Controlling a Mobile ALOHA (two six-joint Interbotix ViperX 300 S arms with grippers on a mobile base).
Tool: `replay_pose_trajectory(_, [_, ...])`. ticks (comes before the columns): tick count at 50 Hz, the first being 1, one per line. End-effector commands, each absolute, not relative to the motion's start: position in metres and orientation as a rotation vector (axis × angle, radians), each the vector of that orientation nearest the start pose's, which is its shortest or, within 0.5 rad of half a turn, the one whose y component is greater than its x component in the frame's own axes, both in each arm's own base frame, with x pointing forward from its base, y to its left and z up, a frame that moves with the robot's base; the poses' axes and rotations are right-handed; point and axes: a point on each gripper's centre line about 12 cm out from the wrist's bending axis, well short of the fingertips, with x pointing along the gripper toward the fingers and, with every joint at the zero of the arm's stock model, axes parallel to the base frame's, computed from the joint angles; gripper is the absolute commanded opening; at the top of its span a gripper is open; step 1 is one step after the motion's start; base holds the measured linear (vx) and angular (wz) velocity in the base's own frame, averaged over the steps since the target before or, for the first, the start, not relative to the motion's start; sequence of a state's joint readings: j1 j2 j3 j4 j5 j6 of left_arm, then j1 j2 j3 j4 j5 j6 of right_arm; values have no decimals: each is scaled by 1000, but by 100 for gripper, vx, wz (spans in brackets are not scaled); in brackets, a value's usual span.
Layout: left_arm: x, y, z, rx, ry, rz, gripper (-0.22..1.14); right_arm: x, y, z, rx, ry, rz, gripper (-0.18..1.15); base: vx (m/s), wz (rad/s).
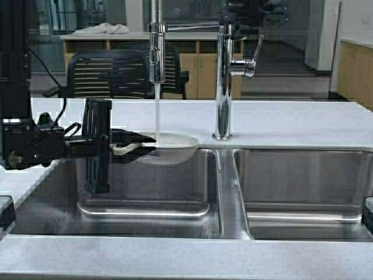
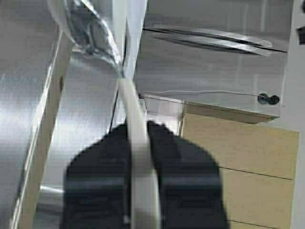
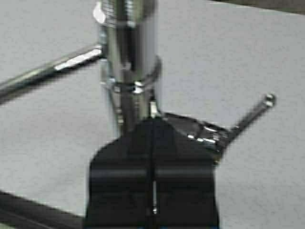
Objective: Wash the pan
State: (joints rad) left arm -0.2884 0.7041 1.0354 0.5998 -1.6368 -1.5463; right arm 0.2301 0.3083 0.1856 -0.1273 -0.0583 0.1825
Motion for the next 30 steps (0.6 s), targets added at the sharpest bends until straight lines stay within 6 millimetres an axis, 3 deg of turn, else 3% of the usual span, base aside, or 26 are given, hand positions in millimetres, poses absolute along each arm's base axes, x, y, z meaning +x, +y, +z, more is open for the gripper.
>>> replay_pose_trajectory(1, [260, -148, 23, -1489, 729, -670, 2, 502, 82, 231, 32, 373, 157, 5, 0, 0])
replay_pose_trajectory(15, [259, -147, 24, -1494, 723, -676, 2, 519, 21, 227, 95, 430, 18, 6, 0, 0])
replay_pose_trajectory(22, [259, -147, 24, -1494, 723, -674, 2, 521, 29, 206, 95, 379, 44, 6, 0, 0])
replay_pose_trajectory(30, [259, -147, 24, -1495, 724, -673, 2, 537, 43, 183, 109, 503, 45, 6, 0, 0])
